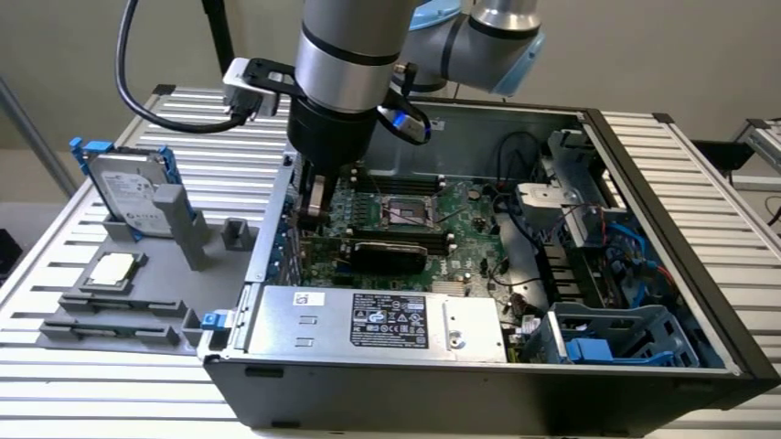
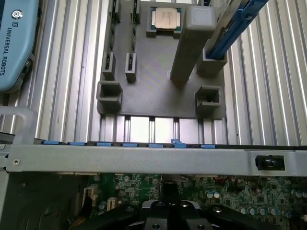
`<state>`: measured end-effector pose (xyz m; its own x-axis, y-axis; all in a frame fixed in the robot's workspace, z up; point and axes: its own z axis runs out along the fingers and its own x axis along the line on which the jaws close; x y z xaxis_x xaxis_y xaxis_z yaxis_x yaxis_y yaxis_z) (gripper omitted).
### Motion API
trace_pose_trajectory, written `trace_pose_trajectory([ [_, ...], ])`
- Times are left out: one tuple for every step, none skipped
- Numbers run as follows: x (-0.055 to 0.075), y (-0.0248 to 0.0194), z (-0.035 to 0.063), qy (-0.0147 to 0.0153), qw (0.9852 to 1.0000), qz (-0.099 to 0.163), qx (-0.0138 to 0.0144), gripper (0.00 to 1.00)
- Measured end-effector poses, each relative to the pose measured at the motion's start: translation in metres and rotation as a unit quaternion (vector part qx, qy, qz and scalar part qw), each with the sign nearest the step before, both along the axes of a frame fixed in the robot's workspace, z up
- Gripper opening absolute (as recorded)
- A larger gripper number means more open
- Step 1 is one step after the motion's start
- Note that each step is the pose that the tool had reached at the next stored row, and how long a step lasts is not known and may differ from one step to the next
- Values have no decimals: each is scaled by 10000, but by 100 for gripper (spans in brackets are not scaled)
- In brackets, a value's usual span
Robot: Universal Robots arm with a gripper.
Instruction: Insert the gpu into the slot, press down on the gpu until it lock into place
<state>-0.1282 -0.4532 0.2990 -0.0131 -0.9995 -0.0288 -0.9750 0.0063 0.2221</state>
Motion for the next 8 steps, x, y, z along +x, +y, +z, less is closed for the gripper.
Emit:
trace_pose_trajectory([
  [0,0,-2,0,10000,-12,0,11],
  [-1,0,-3,1,10000,-22,0,11],
  [-1,0,-4,1,10000,-30,-1,11],
  [0,-1,-5,2,10000,-39,0,11],
  [0,-1,-6,2,10000,-52,0,11],
  [0,0,-8,3,10000,-67,0,11],
  [0,0,-8,7,10000,-82,0,11],
  [1,0,-8,16,10000,-98,1,11],
])
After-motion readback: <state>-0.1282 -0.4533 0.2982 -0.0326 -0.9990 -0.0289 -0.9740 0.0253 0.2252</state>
